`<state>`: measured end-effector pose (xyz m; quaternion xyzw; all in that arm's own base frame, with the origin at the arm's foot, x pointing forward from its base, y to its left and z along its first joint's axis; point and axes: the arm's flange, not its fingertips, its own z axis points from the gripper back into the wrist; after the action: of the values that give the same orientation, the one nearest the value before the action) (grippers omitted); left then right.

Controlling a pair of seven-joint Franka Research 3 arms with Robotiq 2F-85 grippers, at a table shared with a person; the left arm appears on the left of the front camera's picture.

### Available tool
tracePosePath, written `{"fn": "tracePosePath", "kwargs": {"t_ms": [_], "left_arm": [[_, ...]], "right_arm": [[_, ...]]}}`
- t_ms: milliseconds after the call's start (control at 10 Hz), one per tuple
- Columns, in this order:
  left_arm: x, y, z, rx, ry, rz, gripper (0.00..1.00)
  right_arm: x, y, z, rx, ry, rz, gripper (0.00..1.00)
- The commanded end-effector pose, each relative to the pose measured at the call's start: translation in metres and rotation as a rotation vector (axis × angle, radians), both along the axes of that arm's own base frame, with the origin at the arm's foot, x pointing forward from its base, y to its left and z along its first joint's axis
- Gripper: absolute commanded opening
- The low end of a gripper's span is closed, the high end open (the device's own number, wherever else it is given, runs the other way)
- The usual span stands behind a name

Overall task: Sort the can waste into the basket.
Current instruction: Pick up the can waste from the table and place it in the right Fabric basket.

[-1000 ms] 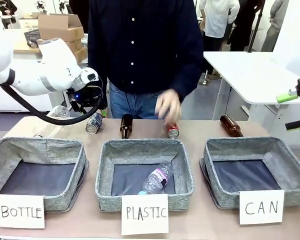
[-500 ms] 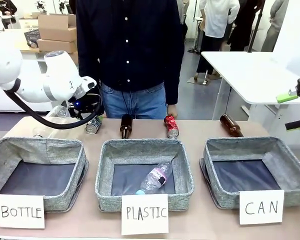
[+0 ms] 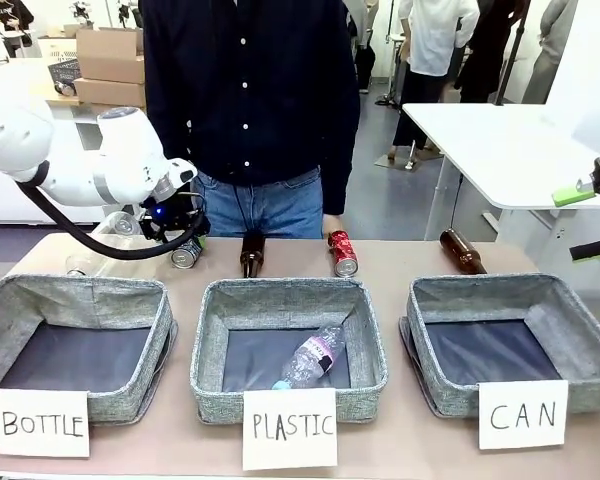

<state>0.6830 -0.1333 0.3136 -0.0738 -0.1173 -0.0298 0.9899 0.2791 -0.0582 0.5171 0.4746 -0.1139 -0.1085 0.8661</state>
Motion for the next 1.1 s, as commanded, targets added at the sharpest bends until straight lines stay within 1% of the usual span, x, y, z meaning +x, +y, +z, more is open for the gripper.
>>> {"fn": "tracePosePath", "kwargs": {"t_ms": [0,100,200,400,500,600,700,800,900,1000], "left_arm": [[0.005,-0.004,-0.001,-0.013,0.025,0.011,0.41],[0.003,-0.007,-0.005,-0.036,0.042,-0.013,0.25],[0.003,-0.009,-0.008,-0.029,0.044,-0.025,0.00],[0.003,-0.010,-0.008,-0.028,0.040,-0.028,0.00],[0.001,-0.009,-0.004,-0.033,0.038,-0.027,0.04],[-0.001,-0.006,0.000,-0.049,0.032,-0.018,0.00],[-0.006,-0.004,0.006,-0.067,0.026,-0.017,0.00],[-0.016,0.000,0.017,-0.089,0.021,-0.022,0.00],[-0.034,0.006,0.037,-0.112,-0.002,-0.033,0.00],[-0.065,0.019,0.069,-0.161,0.008,-0.085,0.00]], "right_arm": [[0.003,0.001,0.001,0.012,-0.026,0.009,1.00],[0.003,0.001,0.001,0.012,-0.026,0.009,1.00],[0.003,0.001,0.001,0.012,-0.026,0.009,1.00],[0.003,0.001,0.001,0.012,-0.026,0.009,1.00],[0.003,0.001,0.001,0.012,-0.026,0.009,1.00],[0.003,0.001,0.001,0.012,-0.026,0.009,1.00],[0.003,0.001,0.001,0.012,-0.026,0.009,1.00],[0.003,0.001,0.001,0.012,-0.026,0.009,1.00],[0.003,0.001,0.001,0.012,-0.026,0.009,1.00],[0.003,0.001,0.001,0.012,-0.026,0.009,1.00]]}}
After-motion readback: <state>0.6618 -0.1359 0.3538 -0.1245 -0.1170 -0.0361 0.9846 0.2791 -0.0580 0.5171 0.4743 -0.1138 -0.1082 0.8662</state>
